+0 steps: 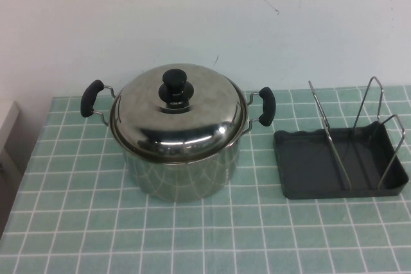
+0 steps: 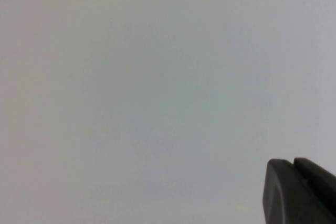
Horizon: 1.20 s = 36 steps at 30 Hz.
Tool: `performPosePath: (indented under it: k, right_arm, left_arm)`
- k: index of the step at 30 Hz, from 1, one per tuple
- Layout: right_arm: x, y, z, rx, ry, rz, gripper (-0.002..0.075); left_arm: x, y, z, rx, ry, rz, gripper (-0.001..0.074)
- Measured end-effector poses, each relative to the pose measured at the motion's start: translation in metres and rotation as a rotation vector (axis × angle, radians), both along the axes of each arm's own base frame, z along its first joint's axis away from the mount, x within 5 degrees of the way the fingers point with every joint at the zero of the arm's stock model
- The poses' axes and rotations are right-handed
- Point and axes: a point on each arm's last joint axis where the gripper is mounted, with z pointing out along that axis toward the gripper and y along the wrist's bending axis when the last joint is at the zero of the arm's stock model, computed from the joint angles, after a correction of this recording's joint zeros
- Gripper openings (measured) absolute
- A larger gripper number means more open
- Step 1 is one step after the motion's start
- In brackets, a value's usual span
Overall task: Put pot lid on rack
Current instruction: Open the pot
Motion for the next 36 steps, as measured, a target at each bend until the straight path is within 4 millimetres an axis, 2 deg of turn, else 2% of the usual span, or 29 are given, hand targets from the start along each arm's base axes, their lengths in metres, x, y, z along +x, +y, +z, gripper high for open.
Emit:
performPosePath:
  k: [5,9,11,13,17,19,22,28,36]
  right_arm:
    - [-0.002,0.0,0.002,-0.018,0.038,0.002,-0.0001]
    - [0.0,0.001,-0.007,-0.023,0.099,0.005,-0.0001]
    - [0.001,0.001,-0.012,-0.023,0.119,0.005,-0.0001]
    - [0.001,0.001,-0.013,-0.022,0.125,0.006,-0.0001]
    - [0.001,0.001,-0.013,-0.016,0.125,0.008,-0.0001]
    - [0.001,0.001,-0.013,-0.016,0.117,0.008,-0.0001]
    - [0.001,0.001,-0.011,-0.01,0.099,0.01,-0.0001]
    - [0.011,0.001,0.001,0.002,0.163,0.017,-0.0001]
    - [0.042,0.003,0.027,0.056,0.27,0.05,-0.0001]
  left_arm:
    - [0.036,-0.021,0.016,0.077,-0.081,-0.17,-0.0002]
    - [0.075,-0.037,0.008,0.101,-0.005,-0.297,0.0007]
    - [0.094,-0.042,0.002,0.121,0.016,-0.326,0.0049]
    - [0.109,-0.045,-0.002,0.131,0.031,-0.338,0.0126]
    - [0.149,-0.052,-0.018,0.114,0.088,-0.383,0.0408]
    - [0.169,-0.055,-0.027,0.083,0.135,-0.403,0.0519]
    - [0.193,-0.064,-0.037,0.096,0.183,-0.437,0.0602]
    - [0.22,-0.09,-0.059,0.149,0.258,-0.487,0.0613]
    - [0.245,-0.114,-0.09,0.227,0.329,-0.444,0.0613]
